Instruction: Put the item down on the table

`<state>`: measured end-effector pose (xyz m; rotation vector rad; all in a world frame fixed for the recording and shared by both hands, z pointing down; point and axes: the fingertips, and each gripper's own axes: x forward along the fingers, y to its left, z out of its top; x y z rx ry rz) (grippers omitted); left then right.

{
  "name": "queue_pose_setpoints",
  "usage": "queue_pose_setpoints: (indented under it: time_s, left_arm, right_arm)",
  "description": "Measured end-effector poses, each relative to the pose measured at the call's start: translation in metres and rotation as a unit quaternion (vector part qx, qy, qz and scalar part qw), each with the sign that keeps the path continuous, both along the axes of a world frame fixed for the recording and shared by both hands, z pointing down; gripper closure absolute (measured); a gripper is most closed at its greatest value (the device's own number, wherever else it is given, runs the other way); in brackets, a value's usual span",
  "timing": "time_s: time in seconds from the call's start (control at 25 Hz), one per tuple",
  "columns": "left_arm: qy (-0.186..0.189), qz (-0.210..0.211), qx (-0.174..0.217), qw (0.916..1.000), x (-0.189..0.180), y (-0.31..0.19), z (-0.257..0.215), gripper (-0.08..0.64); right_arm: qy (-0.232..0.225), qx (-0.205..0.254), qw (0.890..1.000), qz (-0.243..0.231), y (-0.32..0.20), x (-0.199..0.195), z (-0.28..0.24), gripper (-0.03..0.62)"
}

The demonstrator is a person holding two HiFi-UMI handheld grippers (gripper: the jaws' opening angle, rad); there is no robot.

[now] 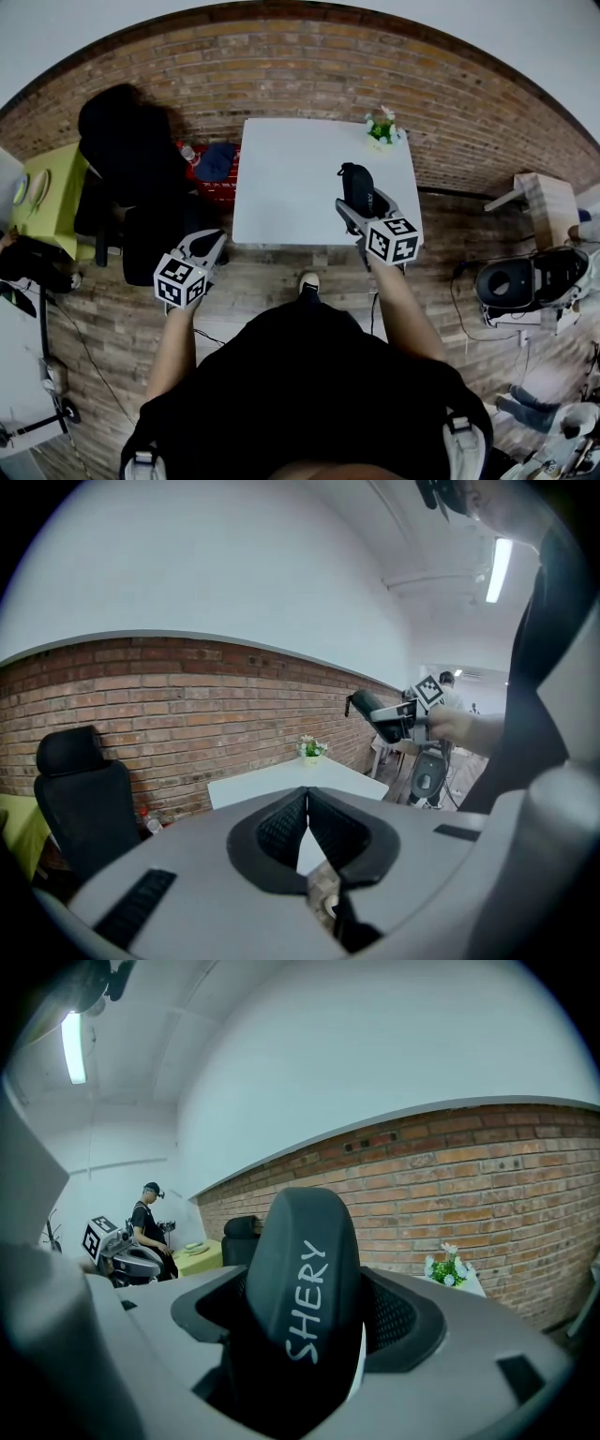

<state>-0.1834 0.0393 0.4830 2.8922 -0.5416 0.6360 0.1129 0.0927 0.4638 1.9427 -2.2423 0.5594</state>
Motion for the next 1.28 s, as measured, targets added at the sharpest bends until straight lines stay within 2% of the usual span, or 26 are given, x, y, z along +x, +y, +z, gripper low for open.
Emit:
queue_pose_setpoints:
  time_s: [0.52,1.0,1.28]
  left_arm:
    - [-0.003,-0.016,-0.019,0.9997,0.017,-0.046,0.013,0.549]
    - [-0.016,-0.026,-0.016,0.9994,0.067,-0.095,0.008,0.551]
    - [-0.010,-0.035,-0.018,0.9991,0.094,-0.115,0.005,0.549]
  right_arm:
    - [-0.009,-0.013,1.000,-0.009,-0.048,0.017,0.012,0.219]
    - [-0.025,-0.030,0.999,-0.020,-0.097,0.058,0.023,0.219]
    - [-0.026,-0.035,0.999,-0.032,-0.121,0.082,0.026,0.219]
